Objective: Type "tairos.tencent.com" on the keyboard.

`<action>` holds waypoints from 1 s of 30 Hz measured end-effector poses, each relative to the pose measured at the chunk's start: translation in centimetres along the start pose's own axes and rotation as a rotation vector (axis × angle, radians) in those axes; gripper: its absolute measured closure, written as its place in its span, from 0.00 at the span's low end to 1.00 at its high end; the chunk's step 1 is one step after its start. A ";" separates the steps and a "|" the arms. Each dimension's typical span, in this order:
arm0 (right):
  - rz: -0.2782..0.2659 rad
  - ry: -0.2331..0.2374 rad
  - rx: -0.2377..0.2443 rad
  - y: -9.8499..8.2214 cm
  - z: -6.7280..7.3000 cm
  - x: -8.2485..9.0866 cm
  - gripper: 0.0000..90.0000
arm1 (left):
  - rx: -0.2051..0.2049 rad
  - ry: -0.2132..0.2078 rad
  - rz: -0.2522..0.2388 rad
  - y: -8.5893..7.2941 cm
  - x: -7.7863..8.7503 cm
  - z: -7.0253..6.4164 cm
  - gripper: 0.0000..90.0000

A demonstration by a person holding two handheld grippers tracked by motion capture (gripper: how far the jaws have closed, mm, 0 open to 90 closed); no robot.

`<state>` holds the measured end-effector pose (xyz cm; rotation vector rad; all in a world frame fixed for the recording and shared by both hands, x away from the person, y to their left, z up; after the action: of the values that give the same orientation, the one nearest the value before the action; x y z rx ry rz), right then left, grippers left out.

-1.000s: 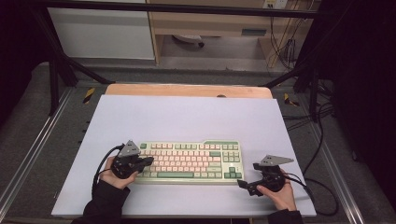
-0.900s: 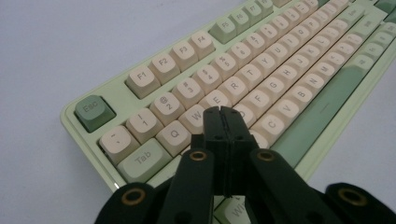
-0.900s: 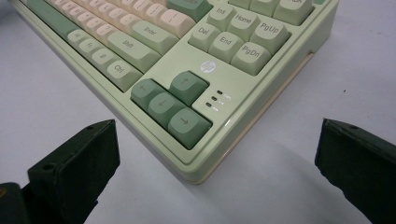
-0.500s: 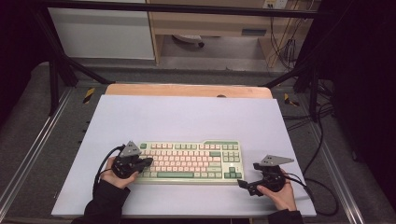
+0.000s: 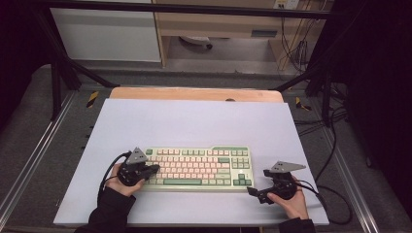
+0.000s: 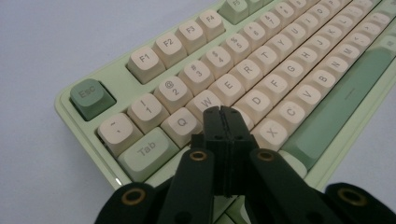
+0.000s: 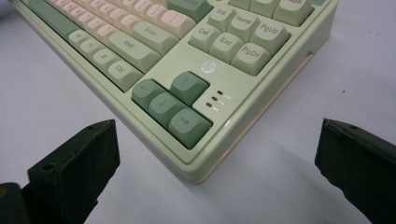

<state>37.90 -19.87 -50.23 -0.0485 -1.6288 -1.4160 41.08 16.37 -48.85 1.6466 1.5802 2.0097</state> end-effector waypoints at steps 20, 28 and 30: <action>-0.018 -0.010 0.023 1.3 1.1 0.3 0.00 | -0.003 -0.019 -0.026 0.7 0.8 -0.4 1.00; -0.055 0.013 0.045 2.9 3.0 0.0 0.07 | 0.001 -0.024 -0.035 0.8 1.0 -0.5 1.00; -0.060 0.018 0.048 3.2 3.3 0.0 0.08 | 0.002 -0.024 -0.036 0.8 1.0 -0.5 1.00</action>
<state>37.76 -16.25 -47.50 0.0417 -1.6612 -1.4180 40.72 16.31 -47.53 1.6245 1.5931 1.9636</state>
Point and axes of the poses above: each handheld gripper's, and its own axes: x roughly backward along the jaws, y roughly out of its top, z roughly to its left, the point moved 9 cm from there along -x, roughly forward along the jaws, and after that the axes turned 7 degrees about -y, right-handed, at the moved point
